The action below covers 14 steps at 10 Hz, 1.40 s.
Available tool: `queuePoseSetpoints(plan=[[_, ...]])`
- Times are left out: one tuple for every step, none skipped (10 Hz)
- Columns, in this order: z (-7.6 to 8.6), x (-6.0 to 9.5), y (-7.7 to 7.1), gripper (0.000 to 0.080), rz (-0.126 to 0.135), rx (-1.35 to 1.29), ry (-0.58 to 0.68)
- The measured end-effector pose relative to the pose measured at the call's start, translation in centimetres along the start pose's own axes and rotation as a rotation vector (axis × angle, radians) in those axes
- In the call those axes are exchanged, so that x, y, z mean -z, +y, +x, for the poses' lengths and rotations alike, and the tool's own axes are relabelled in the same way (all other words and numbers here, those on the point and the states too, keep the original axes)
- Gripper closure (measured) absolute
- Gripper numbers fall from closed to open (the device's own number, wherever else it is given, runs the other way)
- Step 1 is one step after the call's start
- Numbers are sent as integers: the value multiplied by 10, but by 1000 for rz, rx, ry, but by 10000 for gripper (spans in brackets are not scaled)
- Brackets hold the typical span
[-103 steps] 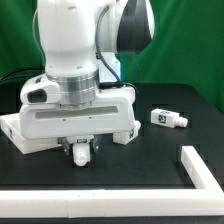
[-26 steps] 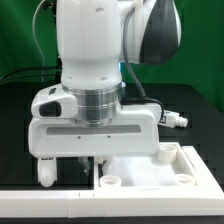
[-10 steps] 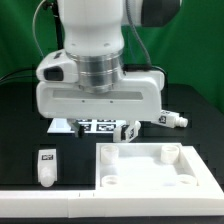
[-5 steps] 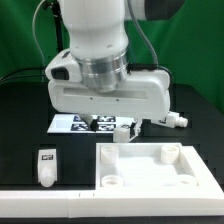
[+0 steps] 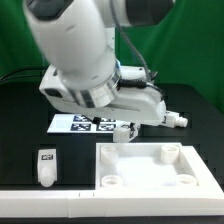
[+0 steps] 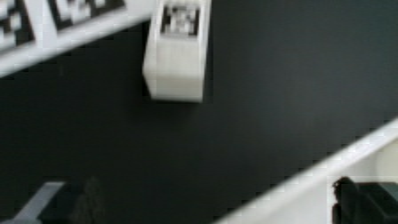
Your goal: Assemble one leg
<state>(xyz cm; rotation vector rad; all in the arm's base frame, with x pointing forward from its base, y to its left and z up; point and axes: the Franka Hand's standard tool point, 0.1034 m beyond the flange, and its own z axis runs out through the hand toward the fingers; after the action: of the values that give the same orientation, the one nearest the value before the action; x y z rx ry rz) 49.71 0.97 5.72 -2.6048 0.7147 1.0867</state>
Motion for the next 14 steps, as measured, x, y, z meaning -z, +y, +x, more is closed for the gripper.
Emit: queuePoseSetpoints(plan=[[2, 1, -2, 150, -1, 3, 17], [2, 1, -2, 150, -2, 4, 17], [2, 0, -1, 150, -2, 2, 16], [1, -3, -1, 150, 1, -2, 10], [-6, -17, -1, 150, 28, -26, -26], [-13, -36, 2, 150, 78, -63, -80], [-14, -47, 6, 150, 77, -72, -88], [-16, -54, 2, 150, 60, -60, -81], [-14, -52, 2, 150, 62, -60, -77], [-13, -52, 3, 150, 64, -63, -77], [-13, -53, 5, 150, 70, -67, -81], [-12, -57, 13, 150, 91, -91, -97], [-14, -66, 16, 150, 87, -102, -106], [-20, -80, 16, 150, 74, -106, -122]])
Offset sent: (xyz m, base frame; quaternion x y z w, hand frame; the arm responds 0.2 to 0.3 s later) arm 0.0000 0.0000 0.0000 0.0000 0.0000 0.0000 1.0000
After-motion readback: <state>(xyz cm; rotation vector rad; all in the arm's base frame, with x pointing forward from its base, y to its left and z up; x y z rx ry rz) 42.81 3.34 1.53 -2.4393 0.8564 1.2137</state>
